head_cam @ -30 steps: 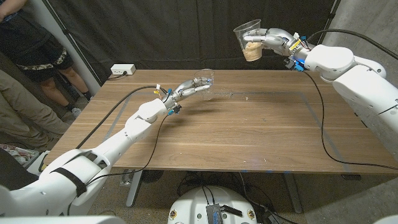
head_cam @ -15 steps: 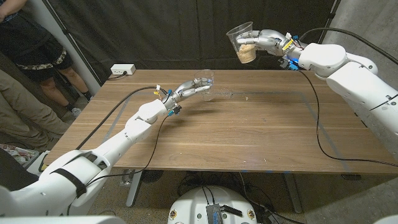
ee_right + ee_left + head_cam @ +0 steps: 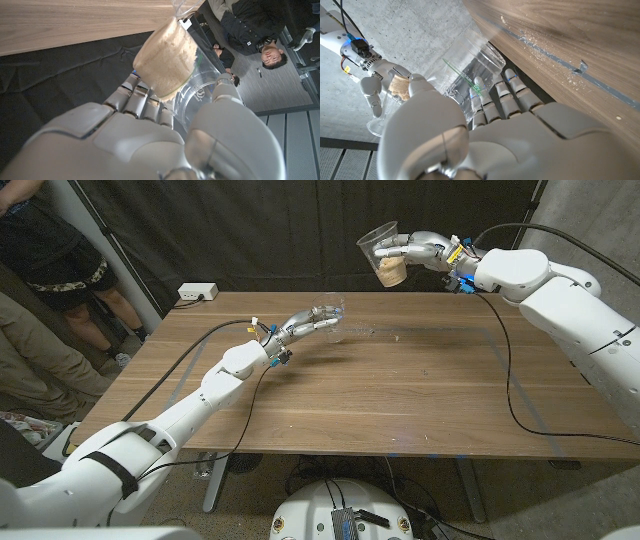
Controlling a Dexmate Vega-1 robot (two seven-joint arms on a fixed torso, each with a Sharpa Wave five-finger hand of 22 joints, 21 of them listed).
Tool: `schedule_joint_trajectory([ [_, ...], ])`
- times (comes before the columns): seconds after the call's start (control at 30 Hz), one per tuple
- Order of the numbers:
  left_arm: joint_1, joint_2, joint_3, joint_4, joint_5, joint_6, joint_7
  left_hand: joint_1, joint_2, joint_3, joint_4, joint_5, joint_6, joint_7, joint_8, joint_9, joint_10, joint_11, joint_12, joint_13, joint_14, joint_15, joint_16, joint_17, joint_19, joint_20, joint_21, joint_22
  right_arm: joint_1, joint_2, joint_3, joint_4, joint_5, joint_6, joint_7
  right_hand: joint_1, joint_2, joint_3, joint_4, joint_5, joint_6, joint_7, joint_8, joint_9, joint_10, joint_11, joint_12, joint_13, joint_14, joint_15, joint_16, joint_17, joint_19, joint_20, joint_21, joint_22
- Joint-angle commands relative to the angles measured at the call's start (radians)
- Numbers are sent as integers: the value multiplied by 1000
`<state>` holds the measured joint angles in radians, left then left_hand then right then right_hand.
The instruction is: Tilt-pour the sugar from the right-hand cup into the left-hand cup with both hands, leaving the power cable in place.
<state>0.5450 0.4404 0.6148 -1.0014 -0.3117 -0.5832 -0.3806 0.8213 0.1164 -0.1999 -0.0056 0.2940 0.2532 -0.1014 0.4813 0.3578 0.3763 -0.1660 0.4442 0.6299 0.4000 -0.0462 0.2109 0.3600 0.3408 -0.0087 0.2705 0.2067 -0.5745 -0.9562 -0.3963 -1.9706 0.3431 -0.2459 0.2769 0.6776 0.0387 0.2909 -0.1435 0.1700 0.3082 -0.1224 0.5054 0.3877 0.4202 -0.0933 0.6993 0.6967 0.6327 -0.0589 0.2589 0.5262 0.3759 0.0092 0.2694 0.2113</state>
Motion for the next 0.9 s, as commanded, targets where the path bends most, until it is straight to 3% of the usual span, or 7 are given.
schedule_joint_trajectory([
  [0.03, 0, 2, 1, 4, -7, -10, -13, 3, 7, -12, 0, 1, 10, -1, 9, 2, 11, 0, 5, 3, 8, -125, -2, 2, 3, -8, 7, 5, 39, -2, -47, -23, -61, -40, 45, 2, 9, -1, 2, 6, 10, -1, -4, 1, 4, -6, 4, 5, 11, -170, -2, 4, 3, 5, -4, 2],
  [0.9, 5, 1, 3, 8, -19, -19, -30, 7, 11, -16, 1, -3, 11, -1, 11, 3, 12, 0, 8, 1, 8, -125, -4, 4, 3, -8, 8, 5, 128, 5, -124, -41, -186, -102, 192, 9, 12, -1, -1, 5, 14, -8, -7, 3, 16, -11, 7, 10, 21, -171, 4, 14, -1, 11, -7, 1],
])
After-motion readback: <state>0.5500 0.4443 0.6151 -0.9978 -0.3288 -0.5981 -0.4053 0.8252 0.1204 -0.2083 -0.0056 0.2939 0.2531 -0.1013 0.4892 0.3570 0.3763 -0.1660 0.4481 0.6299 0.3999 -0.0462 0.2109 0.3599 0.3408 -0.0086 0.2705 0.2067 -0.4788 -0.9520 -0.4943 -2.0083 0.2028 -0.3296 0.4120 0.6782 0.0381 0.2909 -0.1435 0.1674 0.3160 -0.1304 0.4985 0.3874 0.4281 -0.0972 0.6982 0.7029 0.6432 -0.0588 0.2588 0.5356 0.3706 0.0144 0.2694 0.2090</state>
